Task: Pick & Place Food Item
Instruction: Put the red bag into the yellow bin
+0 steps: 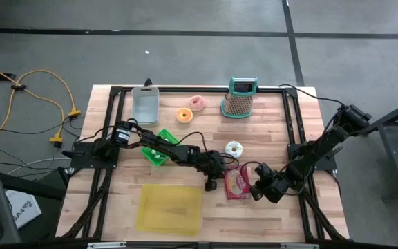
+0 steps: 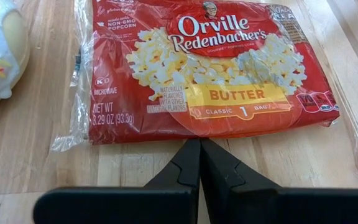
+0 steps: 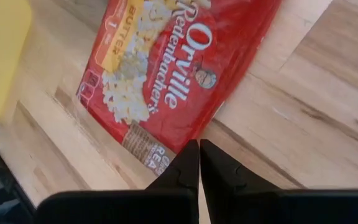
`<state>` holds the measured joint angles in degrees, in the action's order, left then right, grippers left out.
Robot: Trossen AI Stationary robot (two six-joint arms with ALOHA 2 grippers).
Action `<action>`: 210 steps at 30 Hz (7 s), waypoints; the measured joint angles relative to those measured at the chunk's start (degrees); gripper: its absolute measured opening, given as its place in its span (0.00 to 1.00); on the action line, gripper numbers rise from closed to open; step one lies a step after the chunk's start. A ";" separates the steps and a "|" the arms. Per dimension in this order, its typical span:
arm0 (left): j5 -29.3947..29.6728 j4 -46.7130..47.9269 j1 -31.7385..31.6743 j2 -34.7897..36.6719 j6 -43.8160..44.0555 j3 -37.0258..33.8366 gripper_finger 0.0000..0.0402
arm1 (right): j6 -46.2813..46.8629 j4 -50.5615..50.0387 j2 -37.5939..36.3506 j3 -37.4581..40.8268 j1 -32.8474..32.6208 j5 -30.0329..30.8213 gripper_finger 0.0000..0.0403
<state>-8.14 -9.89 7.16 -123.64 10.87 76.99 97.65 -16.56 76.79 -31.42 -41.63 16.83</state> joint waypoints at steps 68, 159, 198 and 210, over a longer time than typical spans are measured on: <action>0.02 -0.03 0.00 0.01 0.01 -0.01 0.00 | 11.74 16.85 2.39 8.11 0.02 4.66 0.40; -1.27 0.87 -0.02 0.01 0.68 -0.02 0.00 | -4.48 36.59 6.99 8.12 7.17 2.57 0.12; -13.96 2.89 -4.97 10.38 -1.50 0.00 0.00 | -11.29 37.80 -0.07 8.09 -4.33 14.85 0.01; -30.87 2.20 -10.95 13.08 9.30 0.00 0.21 | -12.81 32.45 -0.07 8.09 -7.87 19.59 0.01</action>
<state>-39.01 -7.69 -3.79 -110.56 20.17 76.99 84.83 15.89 76.73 -23.33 -49.50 36.42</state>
